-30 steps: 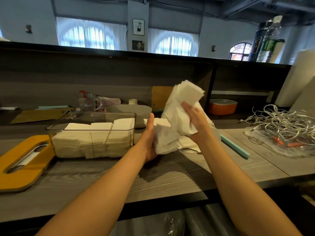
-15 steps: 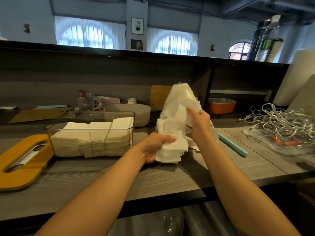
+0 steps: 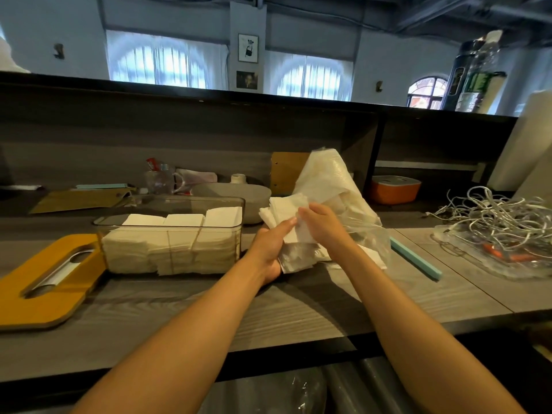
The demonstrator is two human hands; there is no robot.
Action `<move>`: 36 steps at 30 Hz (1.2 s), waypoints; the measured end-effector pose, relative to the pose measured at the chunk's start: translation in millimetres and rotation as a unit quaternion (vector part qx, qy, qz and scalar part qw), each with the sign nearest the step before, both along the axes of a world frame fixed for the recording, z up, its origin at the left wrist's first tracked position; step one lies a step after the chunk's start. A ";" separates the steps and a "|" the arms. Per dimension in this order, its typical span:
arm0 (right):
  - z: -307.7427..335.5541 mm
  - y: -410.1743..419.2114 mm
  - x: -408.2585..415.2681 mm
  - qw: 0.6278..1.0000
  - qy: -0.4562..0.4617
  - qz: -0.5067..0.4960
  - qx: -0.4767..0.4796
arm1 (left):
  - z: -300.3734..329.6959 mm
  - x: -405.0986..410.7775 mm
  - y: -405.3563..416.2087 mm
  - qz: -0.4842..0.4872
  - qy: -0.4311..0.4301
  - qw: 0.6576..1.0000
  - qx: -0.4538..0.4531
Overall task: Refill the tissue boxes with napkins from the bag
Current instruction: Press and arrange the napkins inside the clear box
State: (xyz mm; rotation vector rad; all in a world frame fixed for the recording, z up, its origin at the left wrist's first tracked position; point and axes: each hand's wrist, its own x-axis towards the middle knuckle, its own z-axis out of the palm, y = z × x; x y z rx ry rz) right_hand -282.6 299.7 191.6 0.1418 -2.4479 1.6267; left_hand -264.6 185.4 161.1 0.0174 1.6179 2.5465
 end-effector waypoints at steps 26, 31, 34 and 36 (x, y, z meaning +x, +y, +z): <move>-18.1 10.0 66.5 0.990 -0.057 0.064 -0.111 | -0.6 29.2 -5.6 0.086 0.046 0.995 -0.018; -21.4 27.0 77.9 0.975 -0.002 -0.055 -0.217 | -1.6 40.8 -4.0 0.062 0.052 0.994 -0.075; -24.8 31.9 87.1 0.970 0.025 -0.070 -0.231 | -4.6 50.2 -3.9 0.056 0.086 0.987 -0.124; -25.0 33.0 90.6 0.971 0.025 -0.073 -0.226 | -4.9 57.5 -3.3 0.081 0.100 0.979 -0.161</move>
